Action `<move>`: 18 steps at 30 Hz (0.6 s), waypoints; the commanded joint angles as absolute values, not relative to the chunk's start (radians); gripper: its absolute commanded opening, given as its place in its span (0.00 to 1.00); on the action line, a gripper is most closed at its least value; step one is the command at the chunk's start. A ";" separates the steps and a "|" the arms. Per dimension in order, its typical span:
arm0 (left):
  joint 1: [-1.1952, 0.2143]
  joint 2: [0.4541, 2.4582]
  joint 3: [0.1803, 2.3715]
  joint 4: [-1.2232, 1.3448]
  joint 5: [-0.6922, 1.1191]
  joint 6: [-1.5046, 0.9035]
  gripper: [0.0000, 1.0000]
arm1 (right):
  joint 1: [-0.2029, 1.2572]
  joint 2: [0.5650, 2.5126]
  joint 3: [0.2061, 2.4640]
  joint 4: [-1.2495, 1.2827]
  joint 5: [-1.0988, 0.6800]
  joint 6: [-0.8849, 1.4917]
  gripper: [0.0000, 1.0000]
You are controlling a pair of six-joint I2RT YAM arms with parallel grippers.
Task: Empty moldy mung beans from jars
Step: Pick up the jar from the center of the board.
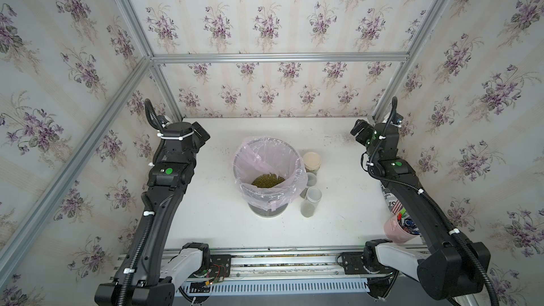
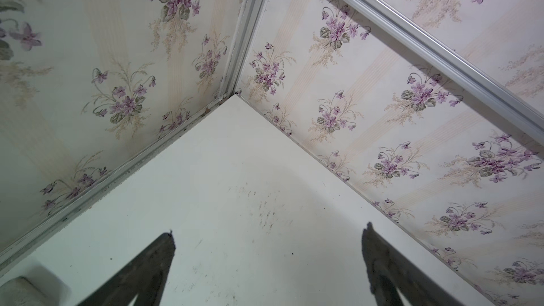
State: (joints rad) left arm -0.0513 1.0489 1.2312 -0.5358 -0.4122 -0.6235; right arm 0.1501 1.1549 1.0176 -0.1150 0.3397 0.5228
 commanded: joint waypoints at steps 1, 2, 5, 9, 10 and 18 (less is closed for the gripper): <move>-0.047 1.005 1.234 -0.643 -0.465 -0.715 1.00 | 0.149 1.129 1.050 -0.224 0.222 0.564 1.00; -0.045 0.989 1.230 -0.643 -0.474 -0.721 1.00 | 0.147 1.134 1.082 -0.272 0.200 0.568 1.00; -0.039 0.961 1.240 -0.641 -0.429 -0.628 0.99 | 0.147 1.135 1.131 -0.376 0.157 0.581 1.00; -0.039 0.994 1.281 -0.662 -0.311 -0.480 1.00 | 0.132 1.120 1.152 -0.411 0.026 0.547 1.00; -0.038 1.008 1.294 -0.675 -0.278 -0.456 1.00 | 0.131 1.131 1.171 -0.430 0.000 0.532 1.00; -0.045 1.048 1.430 -0.804 -0.220 -0.380 0.99 | 0.132 1.159 1.240 -0.575 -0.140 0.463 1.00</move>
